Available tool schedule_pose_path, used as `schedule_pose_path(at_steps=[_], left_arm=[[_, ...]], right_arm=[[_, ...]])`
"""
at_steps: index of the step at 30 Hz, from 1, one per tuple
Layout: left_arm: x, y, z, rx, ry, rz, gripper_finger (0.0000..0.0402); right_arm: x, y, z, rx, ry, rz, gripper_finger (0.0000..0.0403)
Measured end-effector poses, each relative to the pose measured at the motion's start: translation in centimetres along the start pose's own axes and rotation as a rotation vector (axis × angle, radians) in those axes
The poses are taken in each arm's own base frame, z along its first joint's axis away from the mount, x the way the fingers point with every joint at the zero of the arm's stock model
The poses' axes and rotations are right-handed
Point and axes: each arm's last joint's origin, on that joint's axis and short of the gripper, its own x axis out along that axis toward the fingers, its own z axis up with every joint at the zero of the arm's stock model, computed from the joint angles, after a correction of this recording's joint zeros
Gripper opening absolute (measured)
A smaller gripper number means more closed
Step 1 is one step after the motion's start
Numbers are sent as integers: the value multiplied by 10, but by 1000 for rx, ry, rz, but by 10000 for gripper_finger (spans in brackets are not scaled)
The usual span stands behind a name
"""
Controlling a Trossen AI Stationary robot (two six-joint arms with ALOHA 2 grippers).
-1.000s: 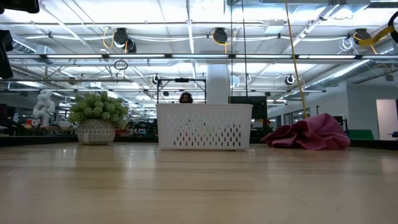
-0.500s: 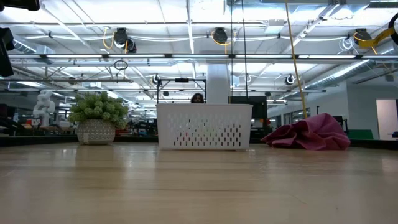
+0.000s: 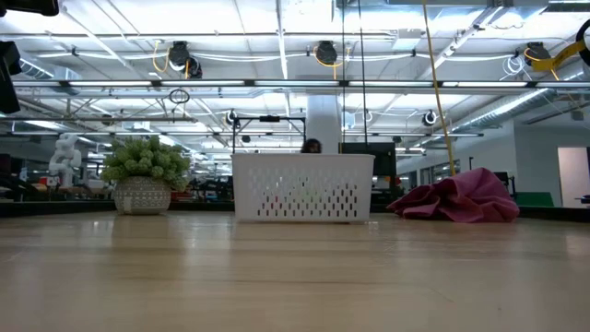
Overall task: Pick and placing Produce into tupperware
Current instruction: Put the green cabbage into the white bin
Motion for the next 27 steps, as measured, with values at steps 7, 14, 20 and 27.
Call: schedule_pose_path(at_steps=[7,14,20,27], left_arm=[[0,0,0,0,0,0,207],[0,0,0,-1,0,0,207],[0,0,0,-2,0,0,207],[0,0,0,-2,0,0,207]], right_arm=[[0,-1,2,17,-3,-13,242],[-3,-1,17,20,-2,-10,223],[-6,-1,30,23,0,9,238],[-25,-7,42,55,-30,114,230]])
